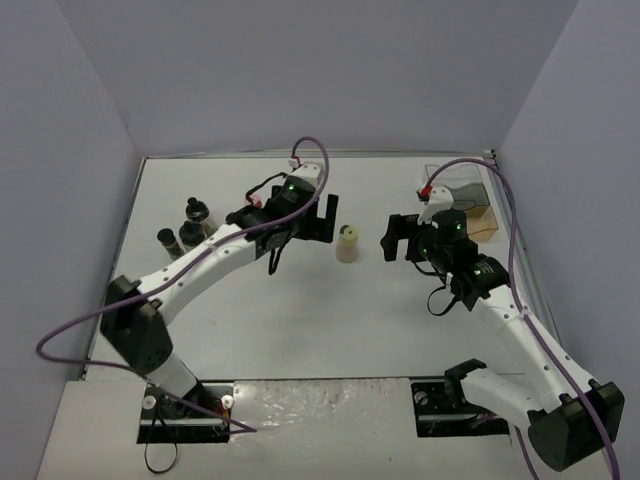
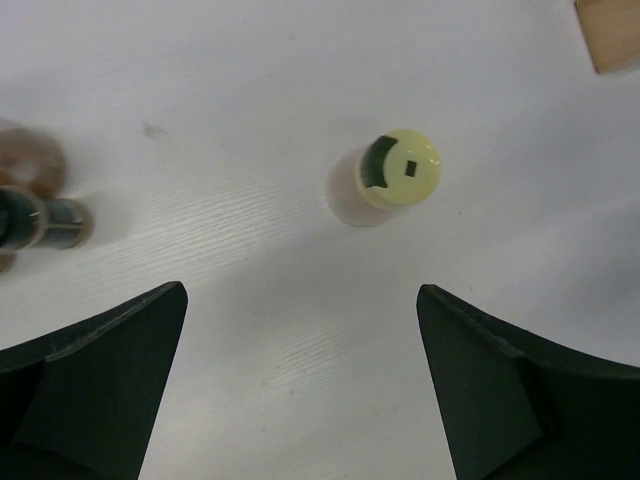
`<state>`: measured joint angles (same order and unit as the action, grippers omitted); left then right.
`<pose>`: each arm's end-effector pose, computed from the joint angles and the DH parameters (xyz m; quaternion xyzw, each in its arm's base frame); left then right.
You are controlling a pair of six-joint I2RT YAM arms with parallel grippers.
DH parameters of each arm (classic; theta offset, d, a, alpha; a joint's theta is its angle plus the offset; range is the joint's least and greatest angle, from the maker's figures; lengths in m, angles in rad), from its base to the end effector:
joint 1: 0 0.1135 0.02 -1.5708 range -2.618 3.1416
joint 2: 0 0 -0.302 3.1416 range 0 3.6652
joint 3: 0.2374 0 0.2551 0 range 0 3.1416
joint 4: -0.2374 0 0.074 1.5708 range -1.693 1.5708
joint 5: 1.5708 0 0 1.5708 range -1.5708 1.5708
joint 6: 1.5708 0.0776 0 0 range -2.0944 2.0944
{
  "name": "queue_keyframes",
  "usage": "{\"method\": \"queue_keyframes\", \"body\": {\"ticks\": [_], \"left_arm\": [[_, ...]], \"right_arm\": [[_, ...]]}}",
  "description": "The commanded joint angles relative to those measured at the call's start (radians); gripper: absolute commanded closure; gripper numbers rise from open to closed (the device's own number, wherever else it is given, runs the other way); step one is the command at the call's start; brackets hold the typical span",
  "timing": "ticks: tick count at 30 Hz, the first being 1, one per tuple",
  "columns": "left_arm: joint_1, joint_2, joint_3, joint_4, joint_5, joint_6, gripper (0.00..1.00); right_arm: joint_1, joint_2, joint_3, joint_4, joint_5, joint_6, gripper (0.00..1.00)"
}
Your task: Organize the condiment bottles
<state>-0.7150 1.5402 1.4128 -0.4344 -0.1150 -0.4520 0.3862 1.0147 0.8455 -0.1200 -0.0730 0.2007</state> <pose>0.3020 -0.2504 0.3629 0.0871 0.8701 -0.2239 0.4304 0.2389 0.1032 0.3442 -0.0959 0.7956 0.2008 0.5634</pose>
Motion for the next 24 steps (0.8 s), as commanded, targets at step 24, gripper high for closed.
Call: {"method": "queue_keyframes", "body": {"ticks": [24], "left_arm": [[0.503, -0.472, -0.302, -0.125, 0.020, 0.168, 0.03]], "right_arm": [[0.121, 0.626, 0.228, 0.390, -0.185, -0.351, 0.18]]}}
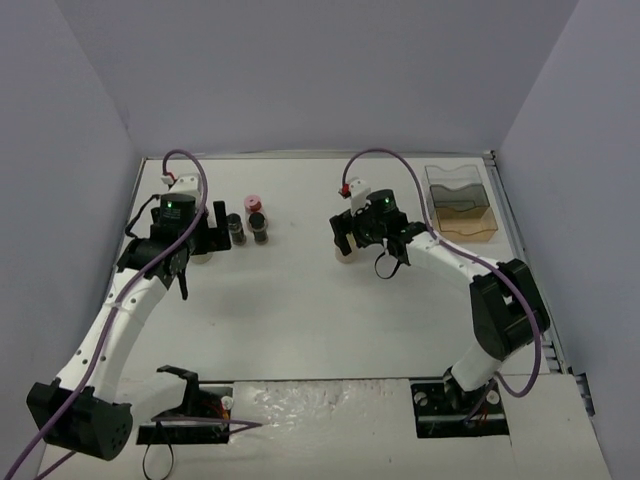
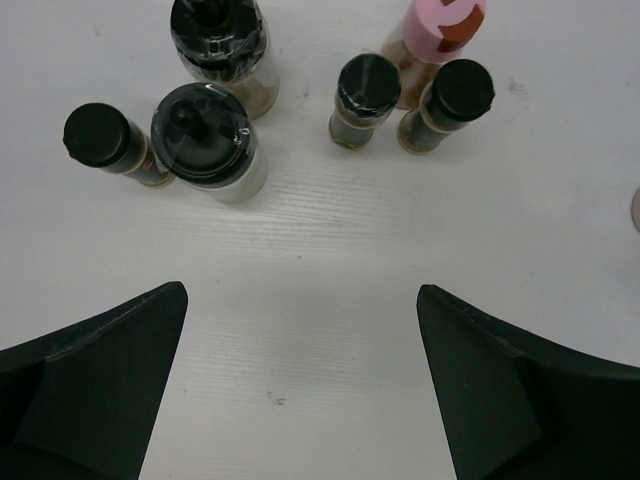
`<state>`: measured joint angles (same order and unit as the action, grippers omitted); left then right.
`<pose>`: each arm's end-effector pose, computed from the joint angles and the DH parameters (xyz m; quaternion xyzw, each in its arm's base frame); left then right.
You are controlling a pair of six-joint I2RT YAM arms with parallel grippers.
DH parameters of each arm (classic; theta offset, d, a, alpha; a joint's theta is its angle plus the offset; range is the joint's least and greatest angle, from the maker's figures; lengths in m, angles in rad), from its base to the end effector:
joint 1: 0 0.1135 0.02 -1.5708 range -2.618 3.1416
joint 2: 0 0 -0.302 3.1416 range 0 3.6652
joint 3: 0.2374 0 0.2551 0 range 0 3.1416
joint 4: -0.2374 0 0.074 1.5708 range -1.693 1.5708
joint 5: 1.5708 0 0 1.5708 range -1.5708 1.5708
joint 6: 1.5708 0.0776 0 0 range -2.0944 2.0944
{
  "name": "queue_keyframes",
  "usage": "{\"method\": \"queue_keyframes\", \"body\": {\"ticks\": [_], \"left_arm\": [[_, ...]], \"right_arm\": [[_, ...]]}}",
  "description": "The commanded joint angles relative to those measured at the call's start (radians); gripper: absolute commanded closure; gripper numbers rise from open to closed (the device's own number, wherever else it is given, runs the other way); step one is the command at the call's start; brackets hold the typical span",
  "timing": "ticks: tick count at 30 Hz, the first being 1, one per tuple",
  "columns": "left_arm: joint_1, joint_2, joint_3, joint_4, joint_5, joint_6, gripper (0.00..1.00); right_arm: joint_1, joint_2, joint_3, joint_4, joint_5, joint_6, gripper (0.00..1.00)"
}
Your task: Organize the condiment bottles
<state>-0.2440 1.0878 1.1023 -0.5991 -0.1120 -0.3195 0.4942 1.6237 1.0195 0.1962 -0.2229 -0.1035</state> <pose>0.2474 -0.0527 0.3611 -0.0597 0.8779 -0.0840 0.4677 0.3541 0.2103 0.2642 -0.3029 0.7757 0.1971 0.5174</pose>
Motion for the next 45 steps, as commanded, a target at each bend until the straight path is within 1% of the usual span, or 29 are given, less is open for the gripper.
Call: {"method": "queue_keyframes", "body": {"ticks": [1, 4, 6, 7, 8, 10, 11, 12, 13, 15, 17, 18, 21, 24, 26, 29, 33, 39, 45], "left_arm": [[0.032, -0.021, 0.009, 0.036, 0.011, 0.038, 0.03], [0.032, -0.042, 0.006, 0.033, 0.001, 0.045, 0.03], [0.032, -0.052, 0.000, 0.031, -0.009, 0.047, 0.03], [0.032, -0.055, -0.003, 0.030, -0.014, 0.048, 0.03], [0.032, -0.057, -0.004, 0.029, -0.012, 0.049, 0.03], [0.032, -0.062, -0.004, 0.027, -0.018, 0.053, 0.03], [0.032, -0.065, -0.003, 0.027, -0.022, 0.055, 0.03], [0.032, -0.067, -0.002, 0.026, -0.025, 0.056, 0.03], [0.032, -0.069, -0.002, 0.025, -0.027, 0.057, 0.03], [0.032, -0.072, -0.004, 0.025, -0.025, 0.059, 0.03], [0.032, -0.075, -0.006, 0.027, -0.023, 0.060, 0.03], [0.032, -0.075, -0.006, 0.026, -0.024, 0.063, 0.03], [0.035, -0.074, -0.006, 0.025, -0.028, 0.064, 0.03], [0.041, -0.067, -0.007, 0.030, -0.018, 0.061, 0.03], [0.056, -0.060, -0.010, 0.033, 0.009, 0.055, 0.03], [0.085, -0.055, -0.013, 0.039, 0.057, 0.042, 0.03], [0.116, -0.052, -0.018, 0.050, 0.093, 0.039, 0.03], [0.123, -0.048, -0.021, 0.053, 0.104, 0.038, 0.03], [0.124, -0.033, -0.019, 0.056, 0.112, 0.040, 0.03]], "right_arm": [[0.014, 0.024, 0.052, 0.076, -0.035, -0.048, 0.19], [0.014, 0.039, 0.047, 0.077, -0.034, -0.053, 0.27], [0.014, 0.041, 0.045, 0.076, -0.026, -0.055, 0.36], [0.013, 0.039, 0.044, 0.075, -0.020, -0.056, 0.42], [0.012, 0.029, 0.045, 0.077, -0.014, -0.056, 0.52], [0.008, 0.006, 0.045, 0.086, -0.005, -0.051, 0.65], [0.007, -0.017, 0.047, 0.090, 0.003, -0.050, 0.74], [0.001, -0.034, 0.052, 0.091, 0.016, -0.051, 0.80], [-0.003, -0.049, 0.058, 0.091, 0.034, -0.052, 0.83], [-0.047, -0.083, 0.088, 0.071, 0.085, -0.057, 0.90], [-0.105, -0.103, 0.146, 0.051, 0.093, -0.041, 0.97], [-0.167, -0.104, 0.190, 0.031, 0.097, -0.018, 1.00], [-0.293, -0.072, 0.285, -0.013, 0.160, 0.002, 1.00], [-0.394, -0.021, 0.356, -0.031, 0.215, 0.031, 1.00], [-0.481, 0.026, 0.413, -0.030, 0.217, 0.063, 1.00], [-0.560, 0.095, 0.500, -0.030, 0.216, 0.102, 1.00], [-0.612, 0.216, 0.610, -0.035, 0.218, 0.083, 1.00], [-0.659, 0.332, 0.734, -0.035, 0.201, 0.039, 1.00], [-0.689, 0.391, 0.769, -0.030, 0.155, 0.023, 1.00]]}}
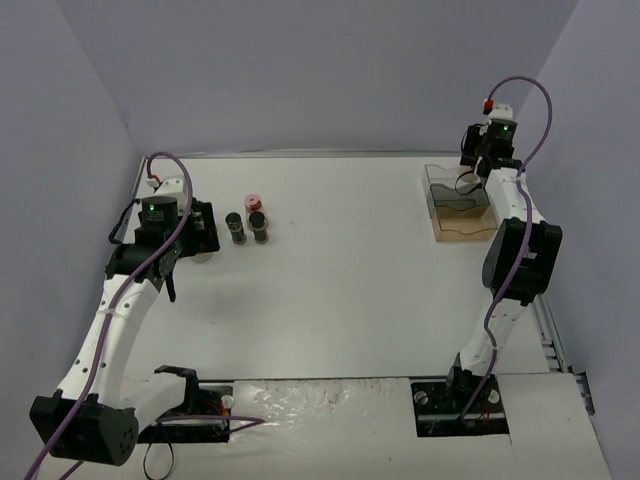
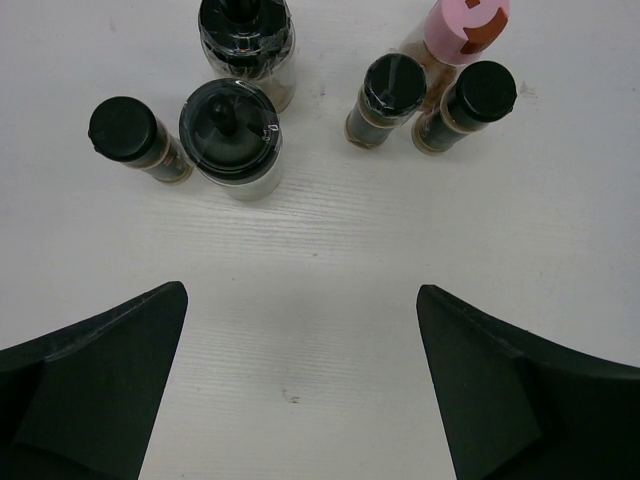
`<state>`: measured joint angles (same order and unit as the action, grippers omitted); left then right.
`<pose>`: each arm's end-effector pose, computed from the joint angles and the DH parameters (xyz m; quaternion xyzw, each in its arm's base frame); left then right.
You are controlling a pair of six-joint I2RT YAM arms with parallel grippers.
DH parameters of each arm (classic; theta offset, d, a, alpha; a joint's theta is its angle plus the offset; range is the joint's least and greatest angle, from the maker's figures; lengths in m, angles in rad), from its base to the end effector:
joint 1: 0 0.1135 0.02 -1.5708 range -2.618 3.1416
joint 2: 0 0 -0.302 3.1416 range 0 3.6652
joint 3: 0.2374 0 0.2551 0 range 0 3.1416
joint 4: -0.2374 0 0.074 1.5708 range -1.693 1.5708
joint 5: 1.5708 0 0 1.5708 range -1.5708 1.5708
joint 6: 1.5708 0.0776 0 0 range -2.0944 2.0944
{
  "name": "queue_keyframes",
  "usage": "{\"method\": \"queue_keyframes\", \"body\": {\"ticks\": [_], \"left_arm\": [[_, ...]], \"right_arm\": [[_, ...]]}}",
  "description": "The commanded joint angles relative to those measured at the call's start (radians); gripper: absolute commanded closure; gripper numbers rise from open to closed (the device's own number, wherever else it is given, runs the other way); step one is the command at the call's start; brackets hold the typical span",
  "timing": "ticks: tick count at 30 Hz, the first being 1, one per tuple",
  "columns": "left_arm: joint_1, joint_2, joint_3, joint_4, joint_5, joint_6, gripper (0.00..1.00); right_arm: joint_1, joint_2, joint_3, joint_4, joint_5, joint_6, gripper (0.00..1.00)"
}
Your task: Organize the condiment bottles
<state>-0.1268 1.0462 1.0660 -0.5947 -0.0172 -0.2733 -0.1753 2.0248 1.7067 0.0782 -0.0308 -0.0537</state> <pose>0.2409 -0.0294 0.3574 -0.0684 0.8759 -0.0875 0.4696 0.5459 -0.0943 0.3283 0.0383 0.7857 -0.0585 0.6147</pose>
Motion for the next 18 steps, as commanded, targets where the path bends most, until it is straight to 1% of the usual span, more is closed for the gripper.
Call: {"method": "queue_keyframes", "body": {"ticks": [1, 6, 10, 18], "left_arm": [[0.007, 0.009, 0.017, 0.053, 0.017, -0.006, 0.03], [0.007, 0.014, 0.013, 0.056, 0.018, -0.006, 0.03], [0.007, 0.017, 0.012, 0.058, 0.047, -0.007, 0.03], [0.007, 0.020, 0.008, 0.066, 0.059, -0.007, 0.03]], "right_arm": [[-0.024, -0.001, 0.084, 0.089, -0.043, -0.028, 1.00], [-0.034, 0.027, 0.101, 0.092, -0.081, -0.040, 1.00], [-0.039, 0.053, 0.114, 0.092, -0.092, -0.046, 1.00], [-0.039, 0.075, 0.104, 0.142, -0.119, -0.050, 1.00]]}}
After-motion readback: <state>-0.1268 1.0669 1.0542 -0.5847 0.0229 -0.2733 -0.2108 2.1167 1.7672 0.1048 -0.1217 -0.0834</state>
